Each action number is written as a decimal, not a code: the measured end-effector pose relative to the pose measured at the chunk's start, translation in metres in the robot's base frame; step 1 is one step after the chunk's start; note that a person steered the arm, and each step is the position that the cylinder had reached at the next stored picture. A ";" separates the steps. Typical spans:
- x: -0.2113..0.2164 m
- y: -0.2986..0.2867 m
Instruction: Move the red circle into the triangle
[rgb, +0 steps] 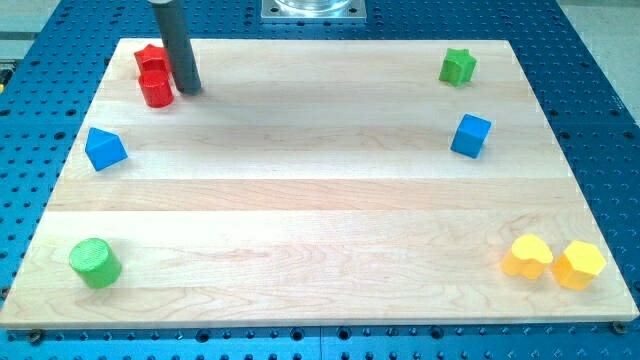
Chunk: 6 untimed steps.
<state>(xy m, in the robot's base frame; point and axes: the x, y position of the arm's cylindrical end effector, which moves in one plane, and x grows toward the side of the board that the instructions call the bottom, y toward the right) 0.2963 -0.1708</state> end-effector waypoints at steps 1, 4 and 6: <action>-0.040 0.025; 0.057 -0.062; 0.161 -0.112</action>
